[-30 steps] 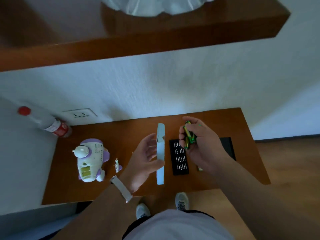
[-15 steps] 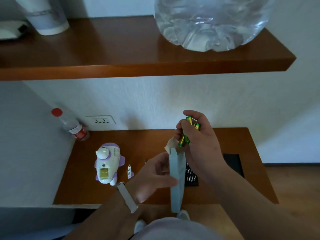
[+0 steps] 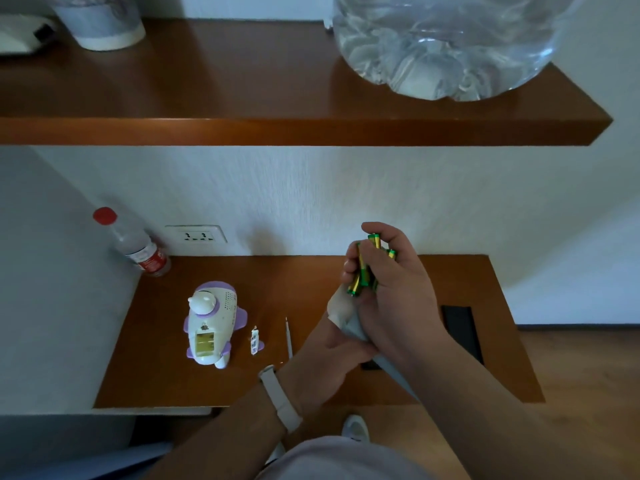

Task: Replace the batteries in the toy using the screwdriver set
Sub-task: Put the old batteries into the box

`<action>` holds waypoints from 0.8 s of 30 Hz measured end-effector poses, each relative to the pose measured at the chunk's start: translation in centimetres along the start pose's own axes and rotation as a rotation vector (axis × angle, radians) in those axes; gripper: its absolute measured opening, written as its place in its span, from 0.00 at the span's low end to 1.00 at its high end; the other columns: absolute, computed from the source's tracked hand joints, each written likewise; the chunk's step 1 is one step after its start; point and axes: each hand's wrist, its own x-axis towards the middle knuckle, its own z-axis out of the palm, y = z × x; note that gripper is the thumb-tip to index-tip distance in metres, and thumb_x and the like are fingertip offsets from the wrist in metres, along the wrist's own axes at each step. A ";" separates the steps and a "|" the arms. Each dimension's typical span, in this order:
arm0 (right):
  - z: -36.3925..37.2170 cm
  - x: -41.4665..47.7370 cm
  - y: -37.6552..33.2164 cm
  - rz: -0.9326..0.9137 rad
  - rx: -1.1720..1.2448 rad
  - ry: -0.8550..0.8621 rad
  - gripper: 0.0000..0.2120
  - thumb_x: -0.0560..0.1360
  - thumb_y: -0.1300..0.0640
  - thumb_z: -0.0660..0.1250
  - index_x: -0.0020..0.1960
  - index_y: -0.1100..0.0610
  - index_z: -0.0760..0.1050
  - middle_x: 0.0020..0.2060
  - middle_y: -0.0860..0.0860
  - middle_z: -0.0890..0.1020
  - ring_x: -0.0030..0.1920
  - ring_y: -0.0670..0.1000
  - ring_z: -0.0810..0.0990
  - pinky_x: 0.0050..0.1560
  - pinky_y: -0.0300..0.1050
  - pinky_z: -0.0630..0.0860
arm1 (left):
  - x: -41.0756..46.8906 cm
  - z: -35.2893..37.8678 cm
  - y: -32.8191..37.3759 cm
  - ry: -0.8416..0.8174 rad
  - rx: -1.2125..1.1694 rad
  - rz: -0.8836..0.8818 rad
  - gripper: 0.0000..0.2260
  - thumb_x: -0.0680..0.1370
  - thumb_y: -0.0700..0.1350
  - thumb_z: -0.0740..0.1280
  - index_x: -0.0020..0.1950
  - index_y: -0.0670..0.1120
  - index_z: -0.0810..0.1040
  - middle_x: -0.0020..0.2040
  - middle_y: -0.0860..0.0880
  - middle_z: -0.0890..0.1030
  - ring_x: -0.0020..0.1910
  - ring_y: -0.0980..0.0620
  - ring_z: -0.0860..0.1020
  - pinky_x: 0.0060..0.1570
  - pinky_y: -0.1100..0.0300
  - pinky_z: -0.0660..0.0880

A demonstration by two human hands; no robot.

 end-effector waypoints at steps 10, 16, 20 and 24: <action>0.6 -0.1 -2.7 -0.001 0.172 -0.121 0.10 0.81 0.66 0.58 0.58 0.57 0.75 0.39 0.56 0.78 0.38 0.50 0.76 0.39 0.41 0.77 | 0.1 -1.1 2.4 -0.068 -0.014 0.075 0.25 0.70 0.44 0.71 0.65 0.47 0.69 0.52 0.50 0.81 0.52 0.54 0.81 0.51 0.59 0.79; 0.8 -1.0 -3.0 -0.148 -0.159 -0.148 0.11 0.81 0.66 0.58 0.54 0.53 0.75 0.41 0.53 0.79 0.43 0.52 0.78 0.49 0.49 0.77 | 0.2 -2.1 3.2 -0.024 0.280 0.176 0.22 0.71 0.46 0.76 0.63 0.50 0.74 0.56 0.47 0.78 0.58 0.44 0.77 0.62 0.44 0.76; 0.8 -1.5 -3.4 -0.222 -0.316 -0.156 0.10 0.82 0.63 0.58 0.54 0.50 0.74 0.41 0.50 0.81 0.46 0.52 0.80 0.52 0.51 0.78 | 0.1 -2.3 4.0 -0.010 0.430 0.239 0.23 0.70 0.49 0.76 0.62 0.55 0.73 0.56 0.55 0.78 0.58 0.47 0.77 0.61 0.46 0.75; 0.9 -2.0 -3.4 -0.276 -0.406 -0.163 0.11 0.82 0.62 0.57 0.56 0.48 0.73 0.41 0.48 0.82 0.47 0.50 0.81 0.53 0.50 0.79 | 0.1 -2.4 4.4 0.002 0.458 0.281 0.23 0.70 0.48 0.77 0.61 0.56 0.73 0.56 0.58 0.78 0.59 0.48 0.77 0.61 0.47 0.75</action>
